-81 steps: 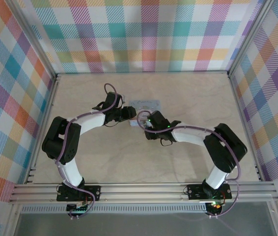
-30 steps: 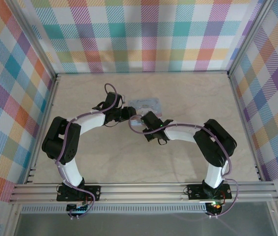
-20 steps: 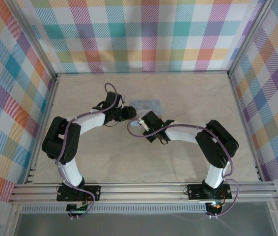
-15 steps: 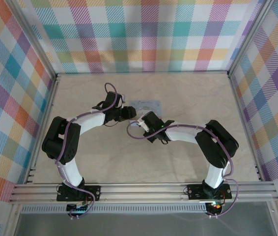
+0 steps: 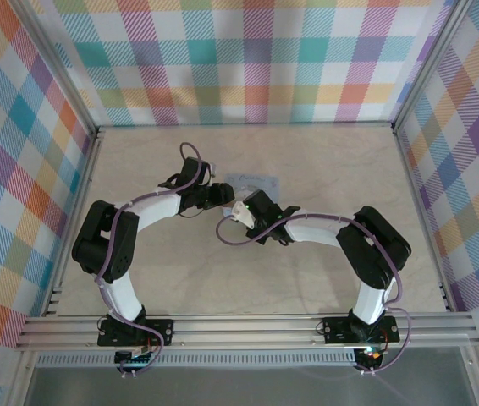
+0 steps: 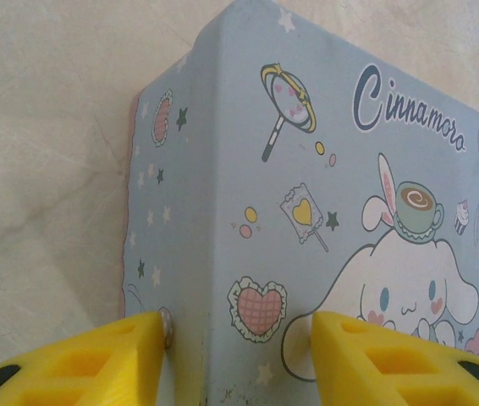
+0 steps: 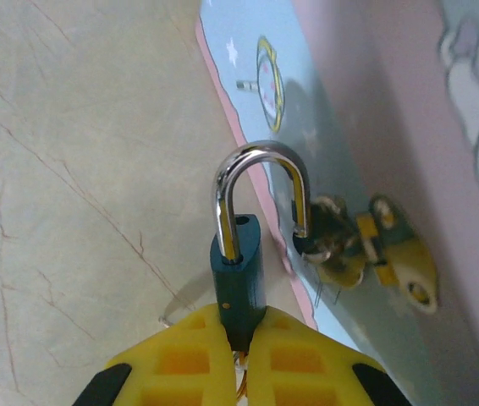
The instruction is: Unlock the padlock with the key
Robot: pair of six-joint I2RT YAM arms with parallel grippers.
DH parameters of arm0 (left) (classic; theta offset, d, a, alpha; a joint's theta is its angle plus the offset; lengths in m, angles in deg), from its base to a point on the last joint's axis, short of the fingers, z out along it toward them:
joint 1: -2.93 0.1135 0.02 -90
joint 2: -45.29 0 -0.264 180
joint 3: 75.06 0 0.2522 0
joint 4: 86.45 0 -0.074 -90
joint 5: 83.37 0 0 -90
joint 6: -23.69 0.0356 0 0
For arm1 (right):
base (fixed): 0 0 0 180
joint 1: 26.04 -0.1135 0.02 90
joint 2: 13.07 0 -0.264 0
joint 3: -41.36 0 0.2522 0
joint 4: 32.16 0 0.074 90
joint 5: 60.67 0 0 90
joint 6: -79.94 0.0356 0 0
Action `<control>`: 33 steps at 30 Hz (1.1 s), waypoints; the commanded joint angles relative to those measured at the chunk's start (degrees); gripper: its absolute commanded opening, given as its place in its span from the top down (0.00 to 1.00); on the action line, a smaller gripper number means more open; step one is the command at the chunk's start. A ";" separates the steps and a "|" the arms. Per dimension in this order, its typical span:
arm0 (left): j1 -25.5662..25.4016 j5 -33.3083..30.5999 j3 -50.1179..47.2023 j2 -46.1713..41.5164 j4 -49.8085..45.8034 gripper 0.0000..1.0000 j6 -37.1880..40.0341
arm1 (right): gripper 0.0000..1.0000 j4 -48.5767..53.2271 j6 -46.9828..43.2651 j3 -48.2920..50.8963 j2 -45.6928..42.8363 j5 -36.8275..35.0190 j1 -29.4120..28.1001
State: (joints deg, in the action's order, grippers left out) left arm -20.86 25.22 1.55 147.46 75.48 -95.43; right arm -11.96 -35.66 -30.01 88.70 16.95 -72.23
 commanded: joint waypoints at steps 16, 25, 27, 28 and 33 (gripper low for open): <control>1.42 -1.59 0.02 -2.99 -0.09 0.49 -1.81 | 1.00 -1.35 -0.85 2.05 -9.32 3.86 -0.91; 2.30 -2.56 -2.01 -8.47 -0.47 0.47 -3.03 | 1.00 -0.19 3.63 3.79 -14.04 -3.00 -0.85; 2.43 -3.01 -3.01 -10.10 -0.68 0.46 -3.08 | 1.00 0.98 5.30 3.46 -14.76 -5.04 -0.57; 2.48 -3.18 -3.37 -10.83 -0.91 0.46 -3.00 | 1.00 1.90 6.24 3.14 -15.06 -5.61 -0.36; 2.52 -5.58 -6.05 -15.60 -2.93 0.44 -2.08 | 1.00 7.09 12.67 2.11 -17.57 -9.69 3.12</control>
State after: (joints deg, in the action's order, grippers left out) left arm -18.92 21.81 -2.71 135.35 74.93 -98.05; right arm -8.31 -28.67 -26.71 74.28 11.33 -71.27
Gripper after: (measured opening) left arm 0.558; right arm 0.081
